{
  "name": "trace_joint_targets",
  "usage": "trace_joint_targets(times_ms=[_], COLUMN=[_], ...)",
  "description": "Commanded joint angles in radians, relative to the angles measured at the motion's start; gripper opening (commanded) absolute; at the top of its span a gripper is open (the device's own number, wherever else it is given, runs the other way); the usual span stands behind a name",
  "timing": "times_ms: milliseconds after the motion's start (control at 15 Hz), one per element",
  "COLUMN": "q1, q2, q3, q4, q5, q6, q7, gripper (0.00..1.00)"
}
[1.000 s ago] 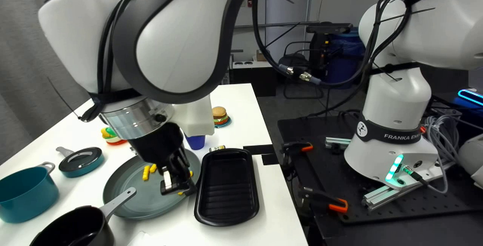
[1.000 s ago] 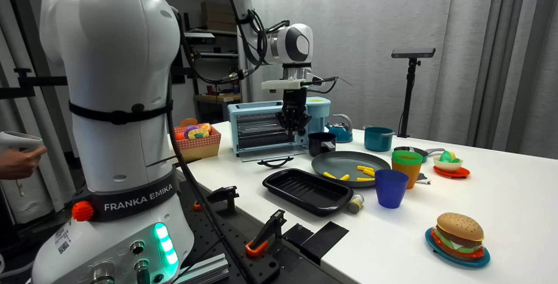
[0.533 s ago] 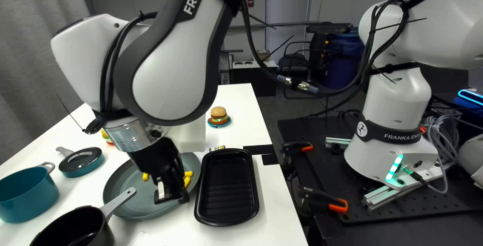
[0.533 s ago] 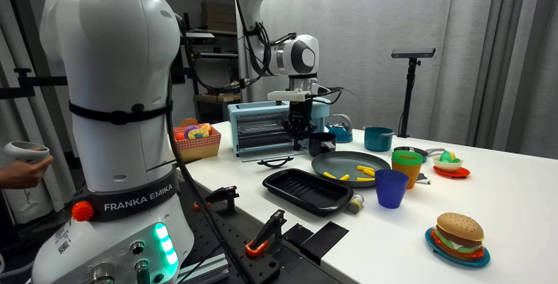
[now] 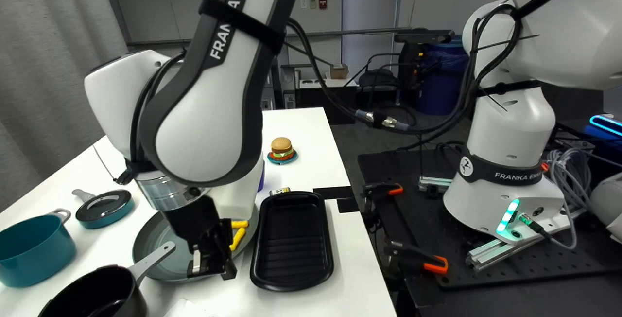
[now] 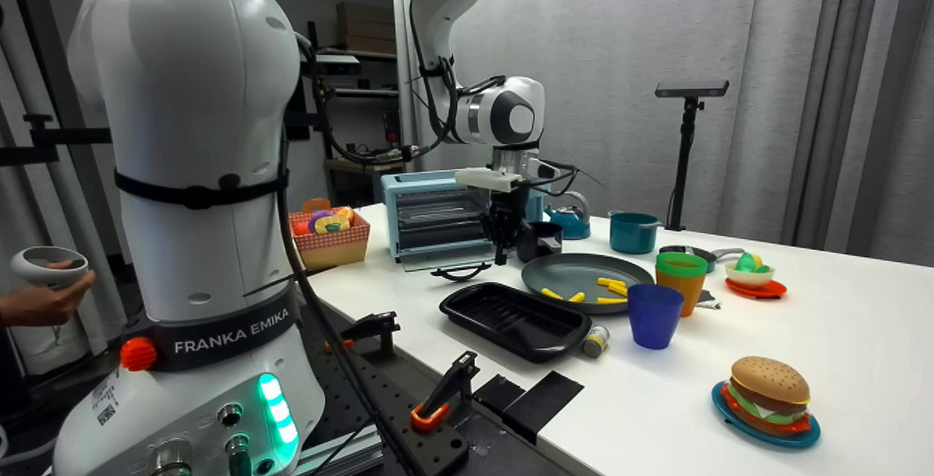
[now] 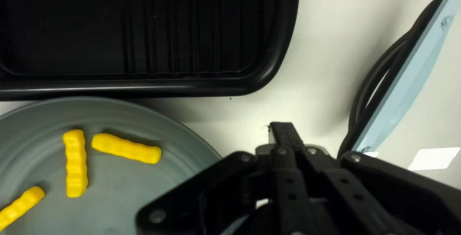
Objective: Close the oven door
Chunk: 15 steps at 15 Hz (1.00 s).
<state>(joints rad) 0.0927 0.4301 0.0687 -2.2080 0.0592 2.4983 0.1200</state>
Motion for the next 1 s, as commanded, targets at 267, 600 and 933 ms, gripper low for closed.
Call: trace_joint_targets(times_ms=[267,600,933], q1=[-0.067,-0.118,-0.128], q2=[0.051,0.081,0.114], q3=[0.042,0.101,0.120], q4=[0.037,0.058,0.080], q5=[0.180,0.320,0.362], q6=[0.072,0.103,0.108], q7=[-0.046,-0.121,-0.153], gripper=[0.00,0.00,0.00])
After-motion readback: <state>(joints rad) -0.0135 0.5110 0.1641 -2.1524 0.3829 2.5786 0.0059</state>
